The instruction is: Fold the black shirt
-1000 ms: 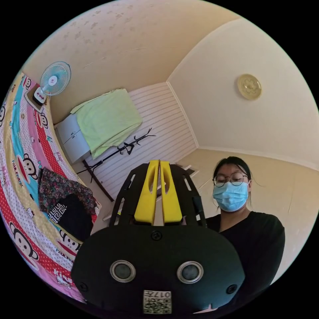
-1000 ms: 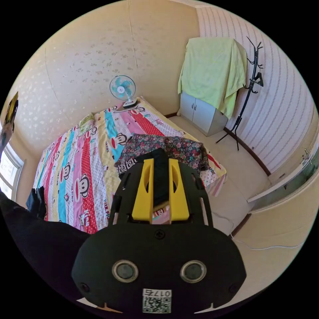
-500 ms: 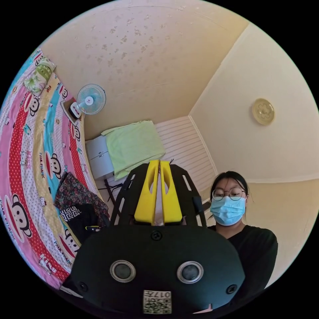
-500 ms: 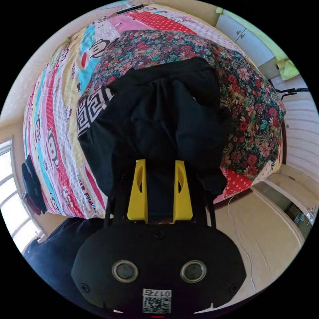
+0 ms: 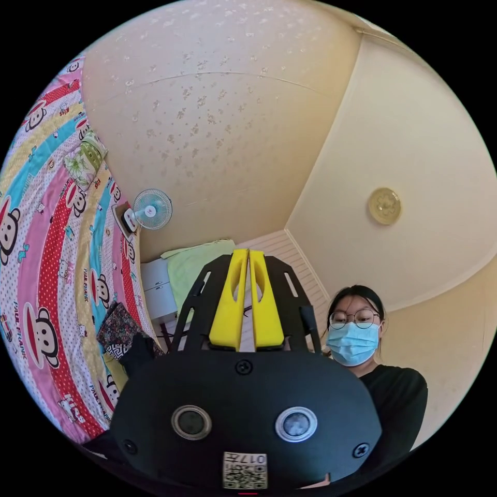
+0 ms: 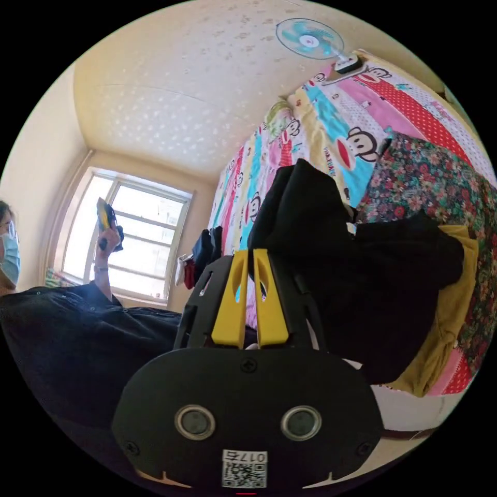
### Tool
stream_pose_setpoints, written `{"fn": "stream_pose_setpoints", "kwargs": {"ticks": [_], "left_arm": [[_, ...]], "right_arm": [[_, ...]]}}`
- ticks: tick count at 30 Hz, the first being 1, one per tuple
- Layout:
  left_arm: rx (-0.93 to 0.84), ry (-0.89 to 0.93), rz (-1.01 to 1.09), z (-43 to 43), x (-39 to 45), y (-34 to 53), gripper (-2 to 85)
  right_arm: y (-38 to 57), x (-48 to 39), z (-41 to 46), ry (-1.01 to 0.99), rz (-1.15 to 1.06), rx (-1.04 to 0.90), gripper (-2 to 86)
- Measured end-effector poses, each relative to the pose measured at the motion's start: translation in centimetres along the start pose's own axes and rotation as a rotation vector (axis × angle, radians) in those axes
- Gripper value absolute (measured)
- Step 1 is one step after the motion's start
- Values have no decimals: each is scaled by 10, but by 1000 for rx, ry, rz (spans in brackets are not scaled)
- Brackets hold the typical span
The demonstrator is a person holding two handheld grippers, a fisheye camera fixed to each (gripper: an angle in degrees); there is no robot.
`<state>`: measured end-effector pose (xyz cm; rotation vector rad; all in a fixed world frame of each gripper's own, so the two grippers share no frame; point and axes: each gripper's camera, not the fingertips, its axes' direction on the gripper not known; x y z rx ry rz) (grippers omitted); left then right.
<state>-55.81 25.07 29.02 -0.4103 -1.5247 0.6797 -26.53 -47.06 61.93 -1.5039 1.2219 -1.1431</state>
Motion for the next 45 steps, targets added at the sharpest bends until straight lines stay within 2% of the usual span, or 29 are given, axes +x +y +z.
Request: {"fn": "stream_pose_setpoints", "kwargs": {"ticks": [2, 5, 7, 9, 11, 13, 15, 18, 20, 23, 27, 29, 32, 35, 37, 41, 42, 44, 45], "left_arm": [[19, 2, -2, -12, -1, -10, -10], [53, 8, -12, -35, -6, -26, -10], [76, -17, -25, -56, -10, -37, -10], [81, -67, -26, -76, -14, -45, -10], [79, -164, -16, -98, -18, -52, -10], [62, -346, -34, -128, -29, -59, -10], [29, -490, -67, -150, -43, -62, -10], [-41, -669, -167, -180, -74, -64, -10], [-114, -734, -220, -192, -97, -66, -10], [-273, -809, -335, -205, -150, -70, -8], [-420, -773, -453, -214, -224, -80, 10], [-477, -733, -462, -214, -248, -89, 32], [-656, -747, -449, -207, -294, -101, 64], [-859, -691, -424, -187, -348, -99, 83], [-1048, -689, -387, -164, -388, -86, 86], [-1261, -791, -375, -145, -442, -57, 78], [-1289, -790, -399, -144, -454, -51, 40], [-1299, -691, -453, -144, -464, -44, 9], [-1294, -584, -477, -142, -464, -41, 0]], "right_arm": [[-33, -37, 26, -99, -112, -18, 18], [-85, -98, 68, -445, -244, 6, 18], [-111, -136, 98, -511, -305, -17, 18], [-135, -176, 151, -351, -373, -134, 18], [-144, -181, 200, -161, -327, -262, 16], [-139, -170, 253, 44, -259, -422, 13], [-111, -143, 317, 317, -233, -706, 11], [-64, -127, 359, 477, -264, -1018, 7], [-48, -132, 362, 525, -278, -1068, 7], [-47, -140, 359, 586, -215, -1076, 12], [-89, -160, 361, 530, -129, -920, 42], [-110, -165, 373, 503, -63, -874, 75], [-133, -165, 399, 340, 159, -802, 101], [-128, -167, 416, 221, 325, -735, 102], [-116, -170, 422, 226, 361, -743, 102], [-88, -173, 408, 305, 428, -764, 99], [-82, -172, 399, 312, 463, -756, 99], [-72, -171, 383, 310, 505, -727, 99], [-67, -171, 373, 309, 512, -707, 100]]}}
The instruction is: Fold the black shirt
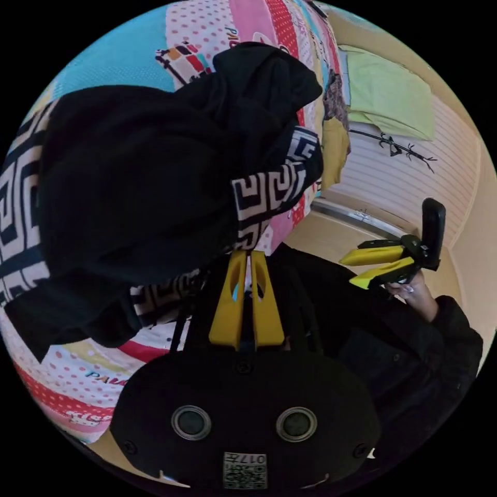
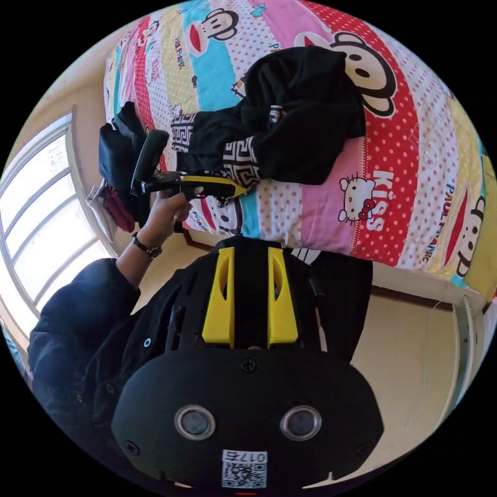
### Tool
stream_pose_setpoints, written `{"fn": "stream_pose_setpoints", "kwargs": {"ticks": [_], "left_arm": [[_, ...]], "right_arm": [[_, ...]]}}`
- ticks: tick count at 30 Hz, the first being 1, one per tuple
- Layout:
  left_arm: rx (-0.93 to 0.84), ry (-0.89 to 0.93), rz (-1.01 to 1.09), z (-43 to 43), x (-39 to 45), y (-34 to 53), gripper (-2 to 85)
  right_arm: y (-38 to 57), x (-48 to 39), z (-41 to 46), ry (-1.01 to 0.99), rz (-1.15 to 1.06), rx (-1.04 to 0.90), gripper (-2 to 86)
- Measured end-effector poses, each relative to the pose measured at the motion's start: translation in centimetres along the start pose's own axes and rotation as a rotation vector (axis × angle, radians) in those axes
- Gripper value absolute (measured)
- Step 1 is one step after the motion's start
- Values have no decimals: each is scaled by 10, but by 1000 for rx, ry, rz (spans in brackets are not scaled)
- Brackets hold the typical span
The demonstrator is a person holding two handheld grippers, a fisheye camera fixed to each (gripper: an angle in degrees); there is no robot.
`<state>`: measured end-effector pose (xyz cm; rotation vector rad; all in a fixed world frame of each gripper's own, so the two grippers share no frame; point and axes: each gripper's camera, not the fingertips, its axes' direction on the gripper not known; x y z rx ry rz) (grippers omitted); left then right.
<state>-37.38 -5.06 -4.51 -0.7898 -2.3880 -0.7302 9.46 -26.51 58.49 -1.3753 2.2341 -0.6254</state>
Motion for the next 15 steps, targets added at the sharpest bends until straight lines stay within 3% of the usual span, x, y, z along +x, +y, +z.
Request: {"fn": "stream_pose_setpoints", "kwargs": {"ticks": [4, 10, 15], "left_arm": [[114, 284, 250, -10, 35, 17, -8], [333, 309, 438, -29, 103, 48, -10], [445, 310, 545, -9, 158, 65, -10]], "right_arm": [[25, 12, -10, 3, -28, 74, 116], [56, 1, -7, -185, -353, 156, 166], [100, 23, -56, -440, -402, 502, 143]]}}
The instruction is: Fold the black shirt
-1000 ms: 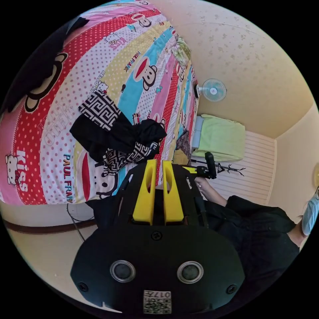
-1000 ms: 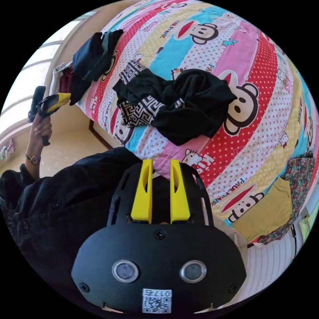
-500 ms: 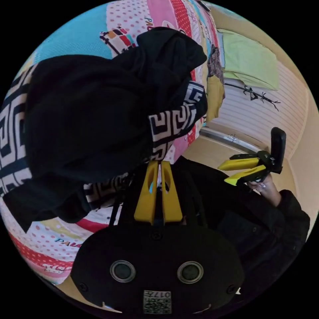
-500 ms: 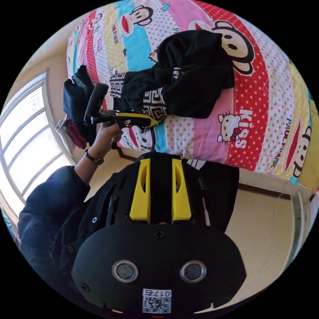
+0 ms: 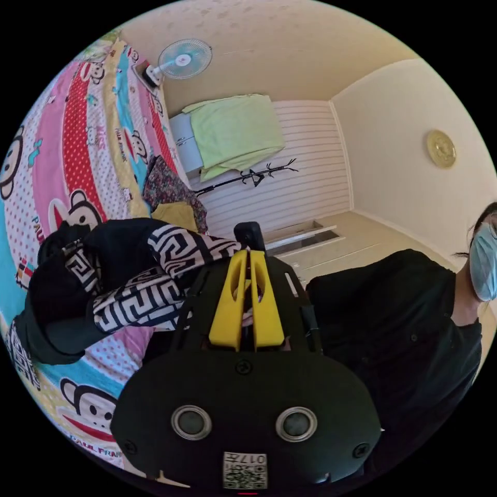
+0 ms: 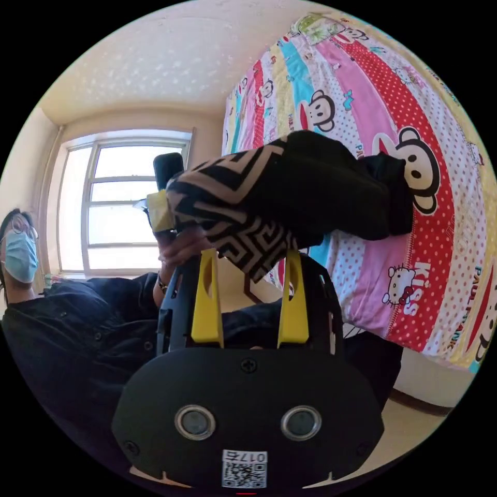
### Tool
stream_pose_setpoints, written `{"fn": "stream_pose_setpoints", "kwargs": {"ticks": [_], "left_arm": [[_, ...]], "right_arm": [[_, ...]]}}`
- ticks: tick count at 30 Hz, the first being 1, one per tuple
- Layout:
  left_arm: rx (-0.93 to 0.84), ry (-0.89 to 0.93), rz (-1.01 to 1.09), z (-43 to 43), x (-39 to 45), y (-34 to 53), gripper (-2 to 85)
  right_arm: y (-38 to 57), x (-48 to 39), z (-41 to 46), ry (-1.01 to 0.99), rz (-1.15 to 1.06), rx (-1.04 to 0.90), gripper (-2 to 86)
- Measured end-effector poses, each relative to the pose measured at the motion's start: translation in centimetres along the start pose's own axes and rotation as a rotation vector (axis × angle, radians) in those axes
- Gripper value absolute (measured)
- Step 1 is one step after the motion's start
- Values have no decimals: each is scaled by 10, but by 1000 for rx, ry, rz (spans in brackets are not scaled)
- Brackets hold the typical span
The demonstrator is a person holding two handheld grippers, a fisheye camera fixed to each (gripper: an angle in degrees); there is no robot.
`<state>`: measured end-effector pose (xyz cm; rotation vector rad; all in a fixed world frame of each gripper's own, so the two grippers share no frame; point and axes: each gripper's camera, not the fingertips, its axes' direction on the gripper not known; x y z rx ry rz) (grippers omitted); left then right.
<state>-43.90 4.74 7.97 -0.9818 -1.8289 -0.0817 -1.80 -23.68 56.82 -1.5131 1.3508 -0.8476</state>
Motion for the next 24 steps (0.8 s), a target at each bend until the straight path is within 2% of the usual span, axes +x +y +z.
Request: {"fn": "stream_pose_setpoints", "kwargs": {"ticks": [1, 3, 5, 7, 9, 12, 14, 16, 21, 24], "left_arm": [[38, 4, 41, 7, 14, 2, -10], [103, 28, 108, 14, 36, 8, -10], [152, 34, 174, 19, 58, 17, -10], [149, -39, 253, 28, 90, 33, -9], [144, -120, 313, 34, 114, 52, -8], [184, -275, 405, 44, 152, 94, -2], [174, -413, 410, 57, 167, 118, 14], [156, -626, 387, 87, 177, 150, 61], [160, -821, 301, 162, 173, 202, 138], [195, -905, 353, 210, 178, 226, 147]], "right_arm": [[2, -3, -12, 1, -2, 40, 129], [12, -20, -58, -26, -113, 135, 40], [20, -37, -97, -56, -250, 189, 30], [29, -59, -138, -156, -464, 200, 25], [40, -84, -186, -417, -791, 162, 21], [44, -97, -228, -629, -992, 124, 19], [44, -103, -242, -702, -1041, 107, 18], [44, -110, -250, -782, -1076, 79, 17], [40, -129, -251, -1268, -1073, 31, 16], [54, -145, -253, -1255, -1066, 41, 15]]}}
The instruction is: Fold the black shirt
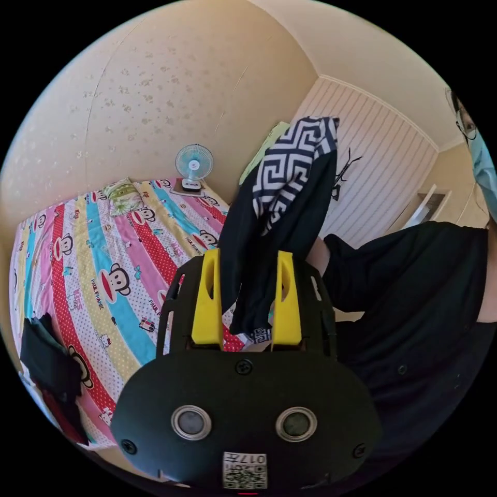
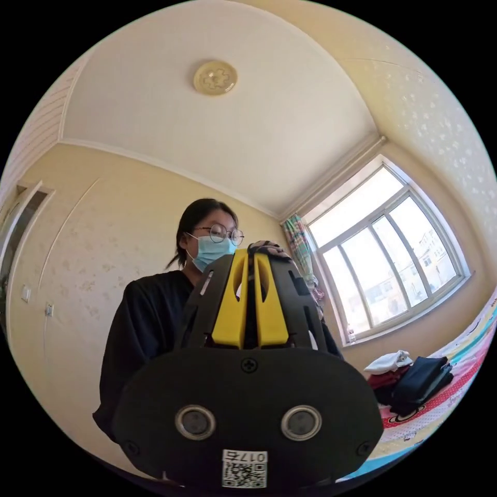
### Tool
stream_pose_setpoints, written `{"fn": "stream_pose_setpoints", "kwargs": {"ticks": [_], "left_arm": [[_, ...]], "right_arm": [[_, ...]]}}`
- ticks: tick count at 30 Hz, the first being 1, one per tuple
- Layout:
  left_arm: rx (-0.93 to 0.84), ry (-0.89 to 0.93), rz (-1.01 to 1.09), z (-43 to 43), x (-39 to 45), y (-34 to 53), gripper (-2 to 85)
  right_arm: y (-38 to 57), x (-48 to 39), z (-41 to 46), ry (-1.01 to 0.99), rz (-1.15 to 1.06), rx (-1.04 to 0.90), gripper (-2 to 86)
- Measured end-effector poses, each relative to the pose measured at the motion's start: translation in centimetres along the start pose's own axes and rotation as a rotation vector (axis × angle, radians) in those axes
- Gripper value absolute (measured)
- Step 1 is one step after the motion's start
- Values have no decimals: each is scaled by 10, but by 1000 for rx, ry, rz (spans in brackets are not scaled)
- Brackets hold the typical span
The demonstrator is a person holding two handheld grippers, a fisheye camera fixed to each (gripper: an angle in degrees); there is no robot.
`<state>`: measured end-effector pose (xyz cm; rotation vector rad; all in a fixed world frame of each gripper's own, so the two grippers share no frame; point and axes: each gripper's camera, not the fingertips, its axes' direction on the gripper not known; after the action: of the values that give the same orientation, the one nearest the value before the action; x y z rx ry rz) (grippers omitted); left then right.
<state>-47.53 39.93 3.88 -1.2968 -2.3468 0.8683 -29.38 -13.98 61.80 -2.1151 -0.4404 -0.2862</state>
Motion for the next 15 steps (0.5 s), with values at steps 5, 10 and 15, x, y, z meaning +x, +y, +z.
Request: {"fn": "stream_pose_setpoints", "kwargs": {"ticks": [5, 10, 15], "left_arm": [[-30, -183, -20, 34, 37, 20, 104], [271, 77, 23, 8, 63, 57, -5], [437, 254, 3, -33, 68, 73, -9]], "right_arm": [[0, -30, 22, -129, -40, -2, 15], [2, -67, 12, 4, -30, -7, 18], [43, -107, -45, 546, 191, -43, 27]]}}
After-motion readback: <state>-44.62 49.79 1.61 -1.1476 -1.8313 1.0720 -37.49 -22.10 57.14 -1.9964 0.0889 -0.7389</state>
